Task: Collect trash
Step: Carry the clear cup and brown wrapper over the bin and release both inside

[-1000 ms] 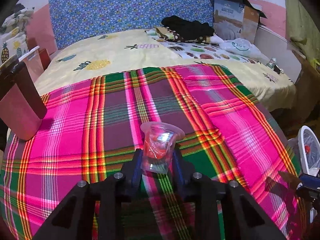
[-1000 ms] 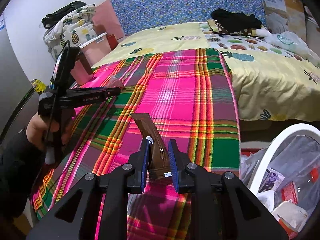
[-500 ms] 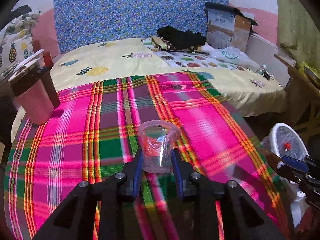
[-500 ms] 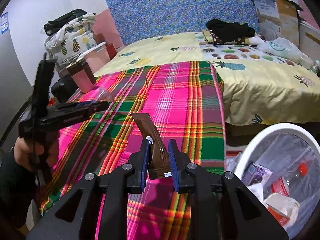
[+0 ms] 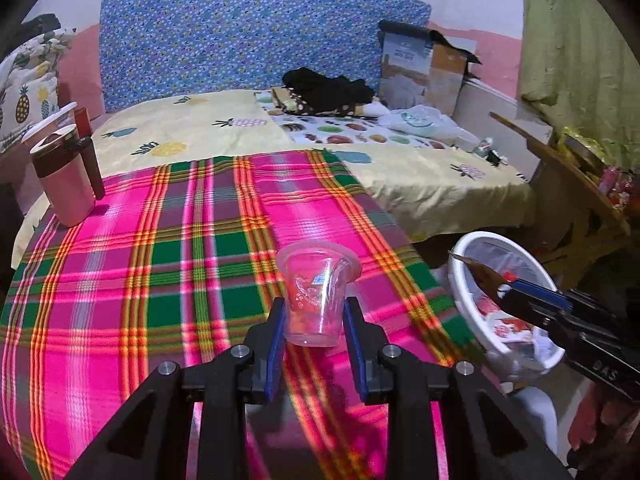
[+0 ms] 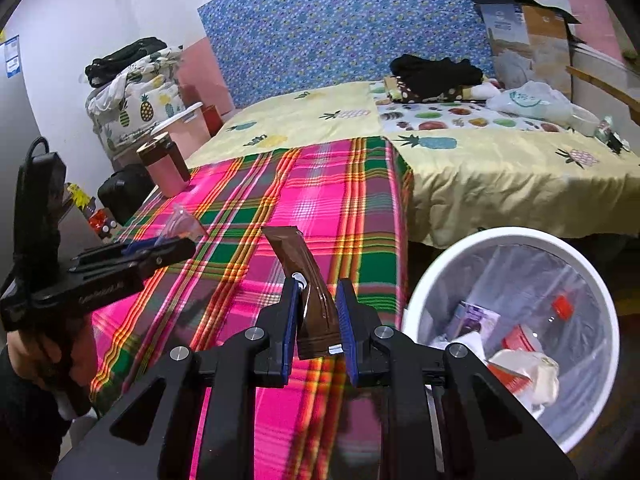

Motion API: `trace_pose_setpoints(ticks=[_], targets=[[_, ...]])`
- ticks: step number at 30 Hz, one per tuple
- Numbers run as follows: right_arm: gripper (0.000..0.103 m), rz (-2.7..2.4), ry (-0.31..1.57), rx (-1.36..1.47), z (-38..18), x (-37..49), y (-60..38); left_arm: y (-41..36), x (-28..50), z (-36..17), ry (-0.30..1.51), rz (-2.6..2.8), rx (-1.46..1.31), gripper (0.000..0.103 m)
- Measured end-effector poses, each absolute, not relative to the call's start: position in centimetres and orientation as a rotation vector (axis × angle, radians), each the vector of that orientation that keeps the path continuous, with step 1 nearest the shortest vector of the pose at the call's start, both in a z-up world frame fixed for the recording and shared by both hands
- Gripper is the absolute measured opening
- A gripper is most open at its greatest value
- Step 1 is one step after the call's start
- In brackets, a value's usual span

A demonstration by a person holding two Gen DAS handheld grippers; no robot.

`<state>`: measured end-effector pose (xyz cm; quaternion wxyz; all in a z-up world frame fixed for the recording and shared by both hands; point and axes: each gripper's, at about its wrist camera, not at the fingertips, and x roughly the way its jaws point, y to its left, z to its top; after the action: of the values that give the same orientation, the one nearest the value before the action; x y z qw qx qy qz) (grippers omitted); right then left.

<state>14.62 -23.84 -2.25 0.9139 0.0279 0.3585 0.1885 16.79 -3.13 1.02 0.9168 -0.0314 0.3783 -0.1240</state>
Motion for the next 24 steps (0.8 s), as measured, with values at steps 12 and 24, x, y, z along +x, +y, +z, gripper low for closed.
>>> trace_pose_setpoints(ticks=[12, 24], targets=[[0.02, 0.36, 0.71, 0.07, -1.7, 13.2, -25.4, -6.9, 13.8, 2.0, 0.765, -0.326, -0.064, 0.028], [0.02, 0.303, 0.701, 0.094, -1.9, 12.3, -28.4, -11.4, 13.7, 1.9, 0.769, -0.41, -0.037, 0.028]])
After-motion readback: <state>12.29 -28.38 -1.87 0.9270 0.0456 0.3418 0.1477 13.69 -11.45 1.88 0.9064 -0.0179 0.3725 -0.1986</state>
